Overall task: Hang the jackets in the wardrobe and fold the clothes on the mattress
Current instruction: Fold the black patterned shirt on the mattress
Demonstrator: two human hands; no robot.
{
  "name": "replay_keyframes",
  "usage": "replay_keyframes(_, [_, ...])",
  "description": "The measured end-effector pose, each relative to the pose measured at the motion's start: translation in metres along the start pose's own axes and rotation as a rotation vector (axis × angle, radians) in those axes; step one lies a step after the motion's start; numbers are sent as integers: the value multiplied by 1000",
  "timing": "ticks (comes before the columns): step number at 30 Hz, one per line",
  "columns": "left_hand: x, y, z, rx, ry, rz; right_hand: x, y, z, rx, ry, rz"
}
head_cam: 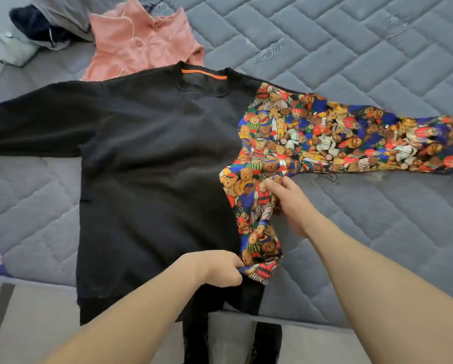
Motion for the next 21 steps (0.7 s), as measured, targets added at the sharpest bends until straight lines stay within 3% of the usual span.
replay_keyframes(6, [2, -3, 11, -196, 107, -430, 46, 11, 27, -207, -355, 201])
replay_keyframes(8, [-8, 2, 9, -94, 173, -446, 53, 7, 31, -255, -355, 296])
replay_keyframes(11, [-27, 17, 2, 149, 266, -374, 57, 11, 34, -304, -363, 230])
replay_keyframes(15, [-39, 30, -11, 147, 366, -337, 63, 50, 39, -301, -367, 99])
replay_keyframes(17, [-35, 30, -19, 99, 413, -384, 67, 80, 43, -249, -396, 297])
replay_keyframes(21, [-11, 40, -36, 35, 450, -443, 61, 127, 48, -183, -588, 1068])
Point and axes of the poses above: each hand's wrist, its own z-axis away from the middle knuckle, its own y-axis out of the back of the hand, x = y × z, the point moved 3 cm from there along -z, towards the middle knuckle, and after that the axes turned 13 degrees about x, right-handed, at the moved point
